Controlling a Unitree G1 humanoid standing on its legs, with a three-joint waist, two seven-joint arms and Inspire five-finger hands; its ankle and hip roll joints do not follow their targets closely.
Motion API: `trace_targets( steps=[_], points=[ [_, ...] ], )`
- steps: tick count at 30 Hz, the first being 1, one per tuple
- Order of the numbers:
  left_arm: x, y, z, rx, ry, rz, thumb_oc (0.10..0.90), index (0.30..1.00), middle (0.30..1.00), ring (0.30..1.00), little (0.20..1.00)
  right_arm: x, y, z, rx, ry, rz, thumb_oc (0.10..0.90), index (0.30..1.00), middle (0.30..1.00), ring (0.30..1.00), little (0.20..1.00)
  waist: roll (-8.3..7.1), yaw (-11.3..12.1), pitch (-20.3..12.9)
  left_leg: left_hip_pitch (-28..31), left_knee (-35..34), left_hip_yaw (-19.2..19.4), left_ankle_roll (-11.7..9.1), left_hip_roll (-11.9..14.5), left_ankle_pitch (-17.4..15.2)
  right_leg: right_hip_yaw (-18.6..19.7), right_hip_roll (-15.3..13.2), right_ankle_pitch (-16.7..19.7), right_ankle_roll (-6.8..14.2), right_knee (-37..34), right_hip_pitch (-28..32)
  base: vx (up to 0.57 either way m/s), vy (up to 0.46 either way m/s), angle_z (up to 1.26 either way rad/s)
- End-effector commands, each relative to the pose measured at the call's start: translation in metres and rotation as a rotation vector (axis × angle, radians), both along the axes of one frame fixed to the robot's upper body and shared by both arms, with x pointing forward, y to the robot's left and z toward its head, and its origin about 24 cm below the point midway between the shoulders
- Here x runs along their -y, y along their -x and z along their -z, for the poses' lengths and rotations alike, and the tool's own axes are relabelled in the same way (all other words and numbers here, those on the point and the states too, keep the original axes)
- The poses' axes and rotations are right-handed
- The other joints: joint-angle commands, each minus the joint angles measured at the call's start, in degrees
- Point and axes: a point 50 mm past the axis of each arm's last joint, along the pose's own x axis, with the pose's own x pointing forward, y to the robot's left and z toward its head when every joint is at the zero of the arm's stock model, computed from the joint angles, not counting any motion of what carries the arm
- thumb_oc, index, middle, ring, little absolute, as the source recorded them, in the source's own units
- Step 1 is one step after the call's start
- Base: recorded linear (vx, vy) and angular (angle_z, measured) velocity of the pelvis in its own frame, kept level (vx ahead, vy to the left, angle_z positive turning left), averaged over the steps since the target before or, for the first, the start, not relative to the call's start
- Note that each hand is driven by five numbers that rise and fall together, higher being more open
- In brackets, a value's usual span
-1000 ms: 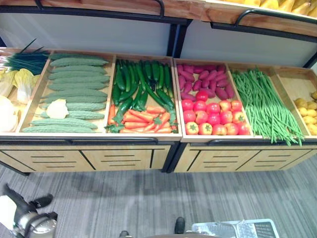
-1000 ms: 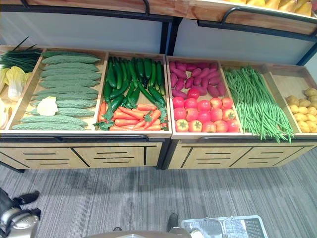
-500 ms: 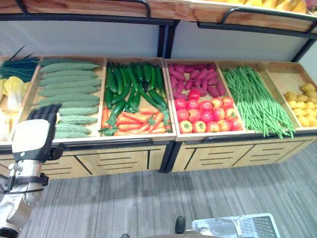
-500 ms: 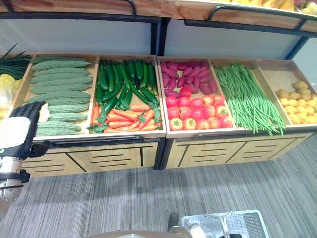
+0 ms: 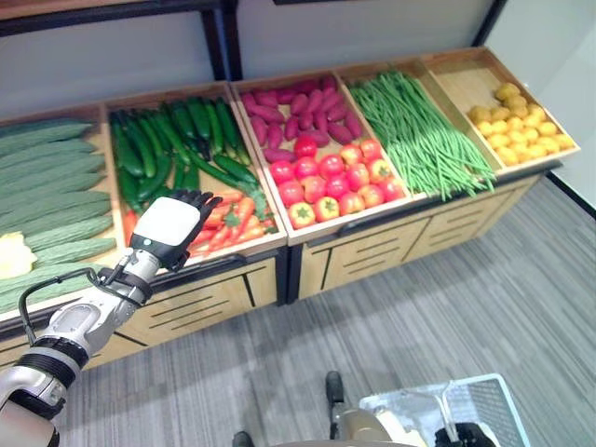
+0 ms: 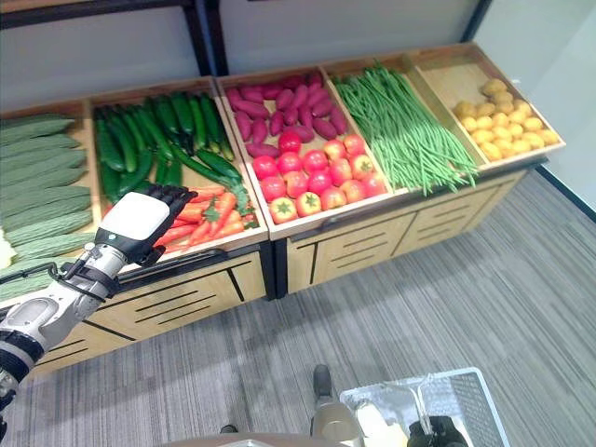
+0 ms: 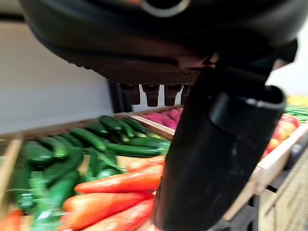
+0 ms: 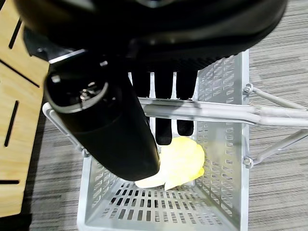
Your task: Get the vegetables into the basket
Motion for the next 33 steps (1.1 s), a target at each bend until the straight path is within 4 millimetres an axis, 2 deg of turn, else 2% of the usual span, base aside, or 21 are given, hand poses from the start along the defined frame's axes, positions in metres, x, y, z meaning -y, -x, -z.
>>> trace_targets(
  steps=[1,11,14,20,22,23,24,25,29,33],
  points=[
    [-0.022,-0.022,-0.076,0.320,-0.023,-0.107,0.900,1.000,1.000,1.000,1.000,0.027,-0.021,-0.017,0.055,0.116,-0.072,0.400,0.300,0.300,0.300,0.300,-1.22,1.1,0.8,-1.5,0.2,-3.2,0.0,1.2,-0.9,1.4,-4.2,-2.8,7.3,1.9,1.5,-0.02,0.007,-0.17],
    [-0.036,-0.037,-0.102,0.428,-0.034,-0.229,0.900,1.000,1.000,1.000,1.000,0.029,-0.044,-0.024,0.105,0.151,-0.103,0.400,0.300,0.300,0.300,0.300,-1.58,1.1,4.1,-4.2,0.2,-2.9,-0.2,1.8,0.2,2.1,-3.5,-2.5,7.1,2.6,-2.0,-0.01,0.000,-0.03],
    [-0.031,-0.041,-0.110,0.436,-0.044,-0.215,0.900,1.000,1.000,1.000,1.000,0.028,-0.050,-0.025,0.125,0.153,-0.110,0.400,0.300,0.300,0.300,0.300,-1.55,1.2,4.8,-4.9,0.2,-3.2,-0.3,1.8,0.5,2.0,-3.6,-2.5,7.0,2.6,-2.4,0.00,0.000,0.00],
    [-0.035,-0.051,-0.108,0.386,-0.091,-0.258,0.900,1.000,1.000,1.000,1.000,0.025,-0.067,-0.030,0.172,0.154,-0.144,0.400,0.300,0.300,0.300,0.300,-1.43,0.8,6.0,-6.3,0.2,-3.4,-0.3,1.8,1.1,2.1,-3.6,-2.1,7.1,2.7,-3.8,0.00,0.000,0.00],
    [-0.037,-0.055,-0.103,0.351,-0.100,-0.293,0.784,0.838,0.838,0.838,0.838,0.024,-0.071,-0.031,0.181,0.156,-0.154,0.400,0.300,0.300,0.300,0.300,-1.42,0.7,6.4,-6.6,0.2,-3.4,-0.3,1.8,1.2,2.2,-3.6,-1.8,7.1,2.7,-4.2,0.00,0.000,0.00],
    [-0.036,-0.058,-0.100,0.324,-0.112,-0.309,0.596,0.575,0.575,0.575,0.575,0.025,-0.073,-0.032,0.188,0.158,-0.156,0.400,0.300,0.300,0.300,0.300,-1.42,0.6,6.6,-6.8,0.2,-3.5,-0.3,1.8,1.4,2.3,-3.6,-1.7,7.1,2.7,-4.4,0.00,0.000,0.00],
    [-0.035,-0.060,-0.099,0.307,-0.122,-0.309,0.439,0.355,0.355,0.355,0.355,0.025,-0.073,-0.032,0.189,0.159,-0.157,0.400,0.300,0.300,0.300,0.300,-1.41,0.5,6.8,-6.9,0.2,-3.5,-0.3,1.8,1.4,2.4,-3.6,-1.7,7.0,2.7,-4.6,-0.04,0.006,0.01],
    [-0.033,-0.062,-0.097,0.274,-0.150,-0.305,0.400,0.300,0.300,0.300,0.300,0.025,-0.074,-0.033,0.192,0.163,-0.156,0.400,0.300,0.300,0.300,0.300,-1.49,0.6,7.1,-6.9,0.2,-3.3,-0.3,1.8,1.4,2.4,-3.6,-1.7,7.0,2.8,-4.7,-0.04,0.003,0.00],
    [-0.033,-0.062,-0.083,0.230,-0.170,-0.303,0.400,0.300,0.300,0.300,0.300,0.026,-0.072,-0.032,0.189,0.171,-0.158,0.400,0.300,0.300,0.300,0.300,-1.55,0.5,7.6,-6.5,0.2,-3.1,-0.4,1.8,1.3,2.9,-3.5,-1.7,7.0,2.8,-4.6,-0.02,0.005,-0.02],
    [-0.032,-0.062,-0.081,0.233,-0.159,-0.302,0.400,0.300,0.300,0.300,0.300,0.027,-0.067,-0.031,0.174,0.172,-0.149,0.400,0.300,0.300,0.300,0.300,-1.51,0.5,7.3,-5.9,0.2,-3.0,-0.4,1.9,1.1,2.9,-3.5,-1.9,7.0,2.8,-4.1,-0.01,0.004,-0.04]
  ],
)
